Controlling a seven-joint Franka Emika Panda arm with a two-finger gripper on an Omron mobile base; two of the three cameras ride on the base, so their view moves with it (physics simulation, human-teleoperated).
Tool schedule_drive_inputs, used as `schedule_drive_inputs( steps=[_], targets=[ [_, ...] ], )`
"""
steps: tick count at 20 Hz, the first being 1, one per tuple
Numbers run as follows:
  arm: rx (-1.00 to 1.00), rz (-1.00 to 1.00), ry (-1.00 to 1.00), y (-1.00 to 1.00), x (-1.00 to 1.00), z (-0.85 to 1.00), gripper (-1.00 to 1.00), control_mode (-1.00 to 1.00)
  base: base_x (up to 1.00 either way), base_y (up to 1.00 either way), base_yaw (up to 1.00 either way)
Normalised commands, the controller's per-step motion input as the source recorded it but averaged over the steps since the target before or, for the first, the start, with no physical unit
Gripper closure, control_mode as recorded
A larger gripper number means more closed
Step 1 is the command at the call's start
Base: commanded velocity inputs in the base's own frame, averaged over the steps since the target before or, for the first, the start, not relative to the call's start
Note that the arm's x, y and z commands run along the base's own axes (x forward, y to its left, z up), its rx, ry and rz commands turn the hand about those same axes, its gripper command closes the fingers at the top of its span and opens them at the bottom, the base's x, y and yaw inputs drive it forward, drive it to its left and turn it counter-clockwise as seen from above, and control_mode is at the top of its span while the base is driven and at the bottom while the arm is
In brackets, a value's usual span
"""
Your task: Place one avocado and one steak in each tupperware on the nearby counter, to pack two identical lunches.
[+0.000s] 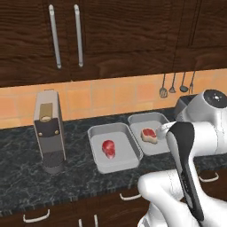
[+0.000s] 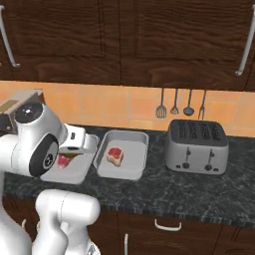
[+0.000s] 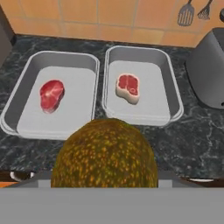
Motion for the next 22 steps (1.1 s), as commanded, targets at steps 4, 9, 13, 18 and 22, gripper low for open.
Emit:
schedule_drive_inputs(
  steps=[4, 9, 13, 18, 22],
  targets=[
    [0.0, 0.0, 0.0, -0.95, 0.68, -0.56, 1.0, -1.0, 0.0, 0.0, 0.0],
    [0.0, 0.0, 0.0, -0.64, 0.81, -0.56, 1.0, -1.0, 0.0, 0.0, 0.0],
    [0.0, 0.0, 0.01, -0.36, 0.94, -0.47, 1.0, -1.0, 0.0, 0.0, 0.0],
    [0.0, 0.0, 0.01, -0.02, 0.85, -0.47, 1.0, -1.0, 0.0, 0.0, 0.0],
    [0.0, 0.0, 0.05, -0.01, 0.69, -0.37, 1.0, -1.0, 0.0, 0.0, 0.0]
  ],
)
